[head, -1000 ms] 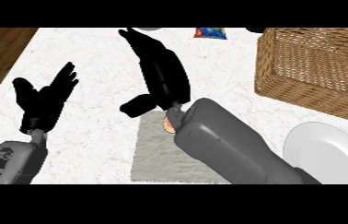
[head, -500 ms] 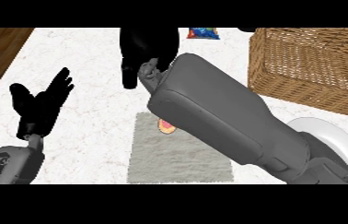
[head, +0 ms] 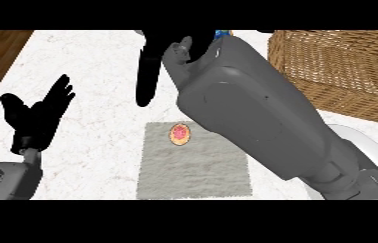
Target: Pick the cupcake from the placemat and place it in the basket
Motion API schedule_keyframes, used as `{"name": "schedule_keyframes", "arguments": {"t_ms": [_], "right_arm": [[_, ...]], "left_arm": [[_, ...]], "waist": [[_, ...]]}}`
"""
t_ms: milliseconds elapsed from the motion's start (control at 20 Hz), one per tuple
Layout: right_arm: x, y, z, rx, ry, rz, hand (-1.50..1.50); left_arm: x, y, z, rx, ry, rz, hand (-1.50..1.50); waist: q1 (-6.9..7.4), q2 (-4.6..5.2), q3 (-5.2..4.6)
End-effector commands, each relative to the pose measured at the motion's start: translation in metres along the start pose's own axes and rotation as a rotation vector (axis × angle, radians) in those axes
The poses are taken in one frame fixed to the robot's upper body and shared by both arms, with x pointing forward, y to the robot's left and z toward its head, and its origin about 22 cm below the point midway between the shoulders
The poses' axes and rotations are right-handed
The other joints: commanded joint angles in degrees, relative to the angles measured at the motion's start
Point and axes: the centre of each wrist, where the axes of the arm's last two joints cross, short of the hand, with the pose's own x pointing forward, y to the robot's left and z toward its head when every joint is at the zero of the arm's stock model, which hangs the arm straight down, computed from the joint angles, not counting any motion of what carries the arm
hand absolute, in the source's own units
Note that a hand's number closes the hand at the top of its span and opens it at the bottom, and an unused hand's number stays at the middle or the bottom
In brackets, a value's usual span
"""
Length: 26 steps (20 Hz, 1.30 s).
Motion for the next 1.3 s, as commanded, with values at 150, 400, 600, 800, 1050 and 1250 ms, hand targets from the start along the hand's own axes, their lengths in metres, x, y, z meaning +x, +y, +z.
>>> {"name": "schedule_keyframes", "arguments": {"t_ms": [150, 400, 600, 800, 1050, 1250], "right_arm": [[-0.016, -0.010, 0.052, 0.056, 0.068, -0.040, -1.50], [-0.051, 0.014, 0.082, -0.029, 0.020, -0.100, -1.50], [-0.077, 0.038, 0.088, -0.037, 0.026, -0.107, -1.50], [-0.095, 0.080, 0.082, -0.084, 0.015, -0.130, -1.50], [-0.113, 0.115, 0.051, -0.144, 0.029, -0.129, -1.50], [-0.121, 0.147, 0.028, -0.170, -0.017, -0.218, -1.50]], "left_arm": [[0.003, 0.007, -0.001, 0.017, 0.013, 0.006, 0.00], [0.003, -0.002, 0.003, 0.022, 0.005, 0.003, 0.00], [0.012, -0.002, -0.003, 0.002, -0.009, -0.001, 0.00], [0.012, -0.006, -0.003, -0.014, -0.008, 0.004, 0.00], [0.005, -0.016, 0.010, -0.021, -0.017, -0.011, 0.00], [0.000, 0.000, -0.007, -0.018, -0.024, -0.003, 0.00]], "waist": [[-0.80, -0.03, 0.07], [-0.87, -0.01, 0.10], [-0.13, 0.43, 0.04], [0.56, 0.70, 0.02], [1.55, 0.84, 0.03], [1.39, 1.10, 0.01]]}}
